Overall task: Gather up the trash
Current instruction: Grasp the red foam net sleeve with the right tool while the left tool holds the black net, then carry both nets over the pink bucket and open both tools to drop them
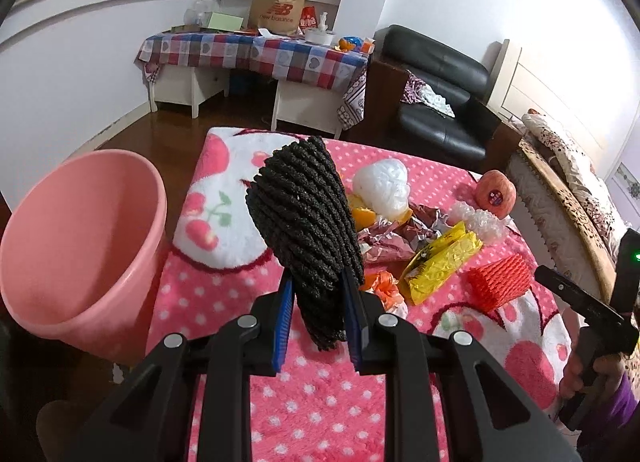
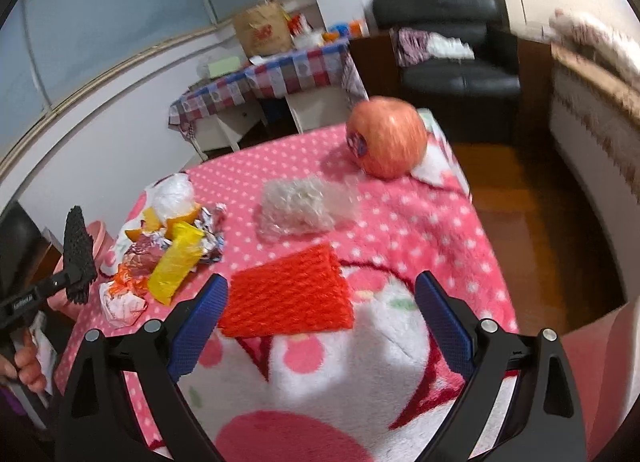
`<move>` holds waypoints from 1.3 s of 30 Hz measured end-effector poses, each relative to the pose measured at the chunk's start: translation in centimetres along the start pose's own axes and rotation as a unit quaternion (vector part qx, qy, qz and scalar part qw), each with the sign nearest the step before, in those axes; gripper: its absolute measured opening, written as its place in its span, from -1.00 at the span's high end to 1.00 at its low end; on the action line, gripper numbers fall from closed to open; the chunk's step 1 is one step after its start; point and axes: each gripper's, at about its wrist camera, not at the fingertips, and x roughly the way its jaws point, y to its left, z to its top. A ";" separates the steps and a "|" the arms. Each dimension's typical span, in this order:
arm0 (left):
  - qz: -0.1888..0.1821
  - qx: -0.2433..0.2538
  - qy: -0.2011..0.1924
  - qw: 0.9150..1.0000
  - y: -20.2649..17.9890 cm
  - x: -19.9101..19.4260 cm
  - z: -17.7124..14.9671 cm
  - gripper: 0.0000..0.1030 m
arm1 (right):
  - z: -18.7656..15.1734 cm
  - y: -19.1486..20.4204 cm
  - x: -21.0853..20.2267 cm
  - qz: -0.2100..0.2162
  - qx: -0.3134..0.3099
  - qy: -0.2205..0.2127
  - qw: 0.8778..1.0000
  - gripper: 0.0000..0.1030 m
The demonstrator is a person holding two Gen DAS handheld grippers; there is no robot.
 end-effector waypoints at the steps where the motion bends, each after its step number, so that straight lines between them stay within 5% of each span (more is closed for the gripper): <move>1: 0.000 0.000 0.001 1.000 0.0 0.1 -0.1 0.57 | 0.0 -0.1 0.4 0.004 0.004 0.008 1.000 -0.66; 6: -0.002 0.003 0.006 1.000 -0.1 0.3 -0.2 0.57 | -0.5 0.2 1.9 0.022 0.008 0.046 0.999 -0.31; 11: -0.003 0.002 0.005 1.000 -0.1 0.2 -0.3 0.57 | -0.9 0.2 2.2 0.040 0.013 0.067 0.997 0.52; 13: -0.003 0.003 0.004 1.000 -0.2 0.2 -0.3 0.57 | -1.1 0.2 1.9 0.049 0.016 0.065 0.997 0.66; 27: -0.002 -0.007 -0.028 1.000 0.8 -1.7 -0.2 0.57 | 2.2 4.4 -4.1 0.089 -0.047 -0.043 0.994 0.74; 32: 0.015 -0.017 -0.049 0.999 2.1 -3.3 -0.2 0.57 | 4.2 8.3 -5.3 0.132 -0.081 -0.073 0.985 0.75; 39: 0.060 -0.047 -0.077 0.994 6.0 -6.0 -0.8 0.57 | 5.2 16.4 -3.7 0.207 -0.154 -0.061 0.964 0.74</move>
